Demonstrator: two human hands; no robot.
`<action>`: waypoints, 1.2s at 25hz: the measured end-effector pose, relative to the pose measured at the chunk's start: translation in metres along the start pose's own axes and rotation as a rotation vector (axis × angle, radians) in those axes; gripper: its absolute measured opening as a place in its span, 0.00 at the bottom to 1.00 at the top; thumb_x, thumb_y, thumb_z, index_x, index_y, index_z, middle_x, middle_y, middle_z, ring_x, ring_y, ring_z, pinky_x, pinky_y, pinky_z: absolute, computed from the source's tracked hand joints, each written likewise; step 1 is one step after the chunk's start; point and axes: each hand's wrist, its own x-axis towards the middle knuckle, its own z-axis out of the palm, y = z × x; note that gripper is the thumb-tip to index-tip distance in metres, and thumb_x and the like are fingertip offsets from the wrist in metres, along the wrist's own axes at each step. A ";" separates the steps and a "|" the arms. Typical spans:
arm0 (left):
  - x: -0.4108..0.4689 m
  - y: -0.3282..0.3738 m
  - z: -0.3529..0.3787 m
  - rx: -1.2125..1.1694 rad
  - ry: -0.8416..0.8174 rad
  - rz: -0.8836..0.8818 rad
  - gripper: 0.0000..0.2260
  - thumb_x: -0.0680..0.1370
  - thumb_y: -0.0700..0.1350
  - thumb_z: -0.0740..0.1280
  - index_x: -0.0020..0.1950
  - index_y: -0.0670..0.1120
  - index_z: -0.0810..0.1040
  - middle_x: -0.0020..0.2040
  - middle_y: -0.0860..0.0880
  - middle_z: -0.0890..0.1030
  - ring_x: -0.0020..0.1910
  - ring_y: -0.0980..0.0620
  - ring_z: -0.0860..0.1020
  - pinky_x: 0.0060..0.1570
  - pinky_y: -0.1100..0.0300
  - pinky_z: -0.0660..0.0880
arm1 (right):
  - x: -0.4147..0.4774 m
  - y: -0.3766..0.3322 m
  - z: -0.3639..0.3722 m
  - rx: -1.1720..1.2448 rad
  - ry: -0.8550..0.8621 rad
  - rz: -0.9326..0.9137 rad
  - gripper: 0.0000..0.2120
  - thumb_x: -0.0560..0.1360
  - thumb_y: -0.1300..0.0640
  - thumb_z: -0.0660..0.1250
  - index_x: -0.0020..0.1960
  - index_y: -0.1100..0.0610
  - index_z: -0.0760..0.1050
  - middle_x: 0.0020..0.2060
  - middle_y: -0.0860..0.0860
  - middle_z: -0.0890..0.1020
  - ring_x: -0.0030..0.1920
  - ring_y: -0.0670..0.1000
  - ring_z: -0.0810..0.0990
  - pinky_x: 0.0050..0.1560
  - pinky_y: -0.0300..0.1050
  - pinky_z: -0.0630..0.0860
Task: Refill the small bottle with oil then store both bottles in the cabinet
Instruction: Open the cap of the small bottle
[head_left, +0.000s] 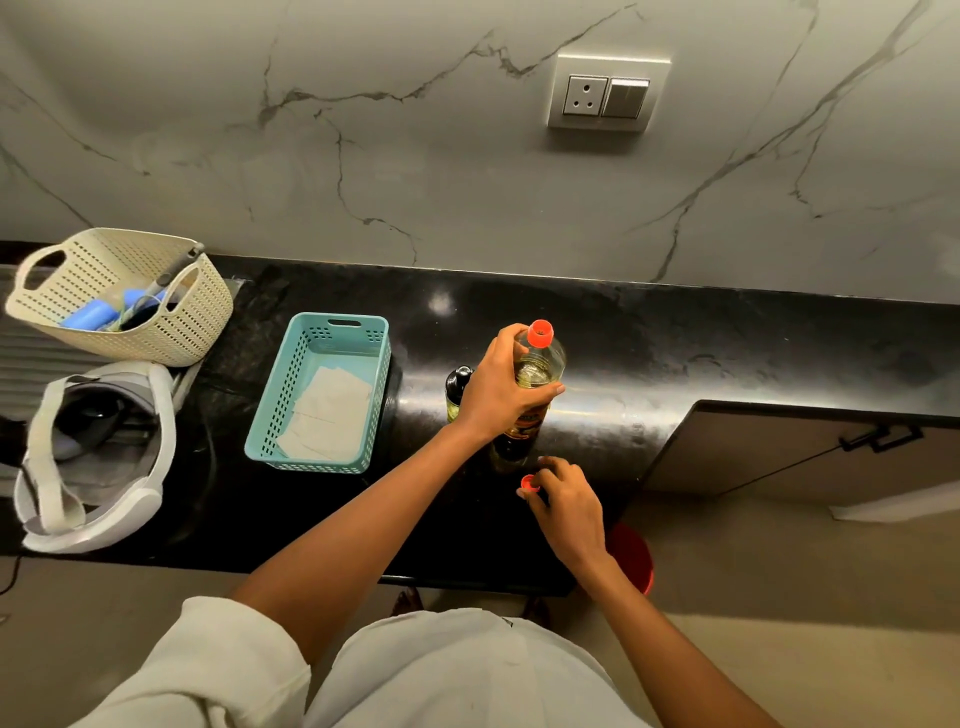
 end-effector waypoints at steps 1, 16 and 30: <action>0.000 0.002 -0.001 0.007 -0.002 -0.001 0.38 0.71 0.58 0.82 0.74 0.54 0.67 0.68 0.52 0.78 0.65 0.51 0.80 0.62 0.45 0.83 | 0.004 -0.004 -0.006 0.047 0.029 0.011 0.10 0.79 0.49 0.75 0.50 0.55 0.81 0.56 0.49 0.82 0.50 0.51 0.81 0.39 0.47 0.81; -0.053 -0.085 -0.058 -0.079 -0.004 -0.432 0.49 0.72 0.37 0.80 0.87 0.45 0.56 0.81 0.43 0.68 0.73 0.45 0.74 0.65 0.66 0.72 | 0.120 -0.136 -0.042 0.054 0.020 -0.108 0.17 0.79 0.55 0.74 0.64 0.59 0.75 0.58 0.55 0.78 0.52 0.59 0.83 0.45 0.57 0.84; -0.034 -0.097 -0.042 -0.010 0.032 -0.276 0.28 0.68 0.63 0.72 0.67 0.58 0.76 0.60 0.56 0.86 0.57 0.53 0.85 0.56 0.46 0.83 | 0.147 -0.136 -0.021 -0.033 0.020 -0.058 0.07 0.82 0.59 0.71 0.58 0.61 0.80 0.51 0.57 0.80 0.47 0.57 0.83 0.46 0.51 0.84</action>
